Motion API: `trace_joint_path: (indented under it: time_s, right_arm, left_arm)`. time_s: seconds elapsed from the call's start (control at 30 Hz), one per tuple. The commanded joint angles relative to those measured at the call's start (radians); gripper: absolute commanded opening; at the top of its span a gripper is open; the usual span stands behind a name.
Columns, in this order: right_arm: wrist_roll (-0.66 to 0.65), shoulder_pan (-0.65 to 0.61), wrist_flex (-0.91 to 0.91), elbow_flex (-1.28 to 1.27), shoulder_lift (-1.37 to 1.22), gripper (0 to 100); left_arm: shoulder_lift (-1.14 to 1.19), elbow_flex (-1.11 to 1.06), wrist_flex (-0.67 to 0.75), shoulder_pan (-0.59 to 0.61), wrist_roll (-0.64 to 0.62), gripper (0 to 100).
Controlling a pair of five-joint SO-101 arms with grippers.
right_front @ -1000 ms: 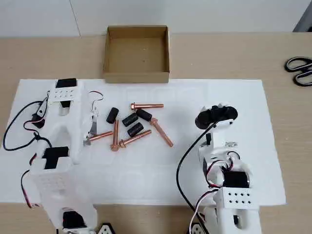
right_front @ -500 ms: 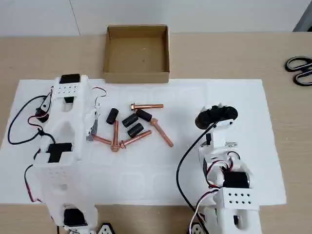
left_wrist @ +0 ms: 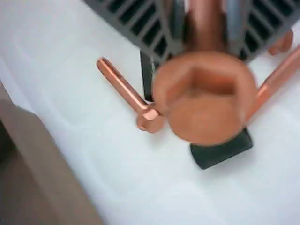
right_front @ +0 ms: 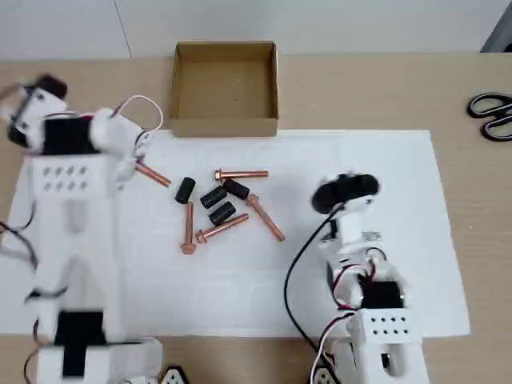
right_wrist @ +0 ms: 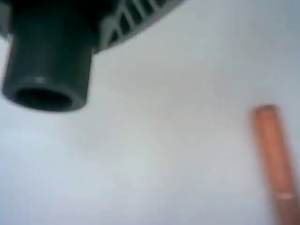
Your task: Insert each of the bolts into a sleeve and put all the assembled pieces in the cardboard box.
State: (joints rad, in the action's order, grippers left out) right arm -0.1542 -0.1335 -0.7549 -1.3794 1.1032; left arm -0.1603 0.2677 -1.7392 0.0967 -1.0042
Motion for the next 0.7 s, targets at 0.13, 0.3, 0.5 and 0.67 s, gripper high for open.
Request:
trace_joint_path:
  time_s: [0.13,0.3,0.5,0.67]
  right_arm:
    - [-0.009,-0.191,0.14,0.006,0.019,0.6]
    - [-0.003,-0.196,0.328,0.008,0.021,0.4]
    - [0.057,-0.199,0.433,-0.005,0.203,0.4]
    - [0.097,-0.28,0.573,-0.17,0.423,0.4]
  left_arm:
    - [-0.359,0.016,-0.012,-0.078,0.374,1]
    - [-0.565,-0.17,0.0,-0.149,0.5,1]
    - [-0.783,-0.539,0.391,-0.114,0.56,1]
    - [-0.957,-0.911,0.91,-0.178,0.555,1]
